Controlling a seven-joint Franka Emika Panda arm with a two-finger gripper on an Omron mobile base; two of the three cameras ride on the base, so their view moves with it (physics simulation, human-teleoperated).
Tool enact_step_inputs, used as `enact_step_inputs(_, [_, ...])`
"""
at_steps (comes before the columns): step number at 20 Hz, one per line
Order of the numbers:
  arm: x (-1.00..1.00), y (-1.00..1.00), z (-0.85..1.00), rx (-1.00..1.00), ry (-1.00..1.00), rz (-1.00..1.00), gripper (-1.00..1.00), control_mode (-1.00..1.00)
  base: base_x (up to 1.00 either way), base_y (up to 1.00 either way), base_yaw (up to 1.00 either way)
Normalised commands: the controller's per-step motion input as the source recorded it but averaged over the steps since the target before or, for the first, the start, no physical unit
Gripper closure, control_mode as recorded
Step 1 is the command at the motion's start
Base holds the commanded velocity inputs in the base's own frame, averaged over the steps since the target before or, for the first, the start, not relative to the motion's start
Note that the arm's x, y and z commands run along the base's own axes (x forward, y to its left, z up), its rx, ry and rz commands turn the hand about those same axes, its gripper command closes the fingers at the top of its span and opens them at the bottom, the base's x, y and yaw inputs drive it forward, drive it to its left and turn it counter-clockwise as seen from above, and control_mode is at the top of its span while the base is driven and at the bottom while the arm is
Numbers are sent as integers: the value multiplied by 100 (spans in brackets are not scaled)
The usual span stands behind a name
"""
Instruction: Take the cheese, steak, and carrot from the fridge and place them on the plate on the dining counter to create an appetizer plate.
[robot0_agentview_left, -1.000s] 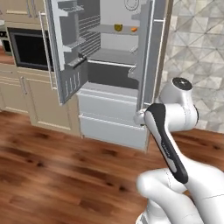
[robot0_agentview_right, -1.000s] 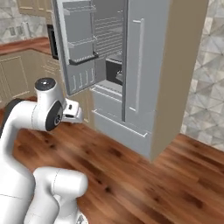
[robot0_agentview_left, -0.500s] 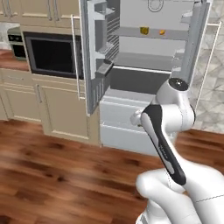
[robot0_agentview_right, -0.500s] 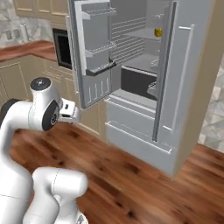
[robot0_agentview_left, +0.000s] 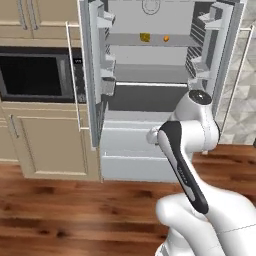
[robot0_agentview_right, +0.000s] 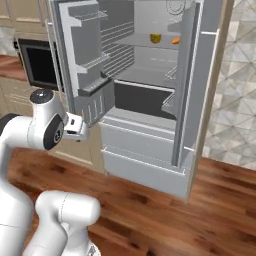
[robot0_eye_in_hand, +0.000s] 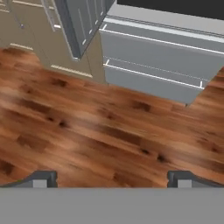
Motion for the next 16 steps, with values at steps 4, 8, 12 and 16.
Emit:
enact_step_inputs(4, [0,0,0,0,0,0,-100,100,64,18,-41])
enact_step_inputs(8, [0,0,0,0,0,0,-100,100,72,16,-37])
enact_step_inputs(12, [0,0,0,0,0,0,-100,100,69,12,-36])
enact_step_inputs(16, [0,0,0,0,0,0,-100,100,84,57,-30])
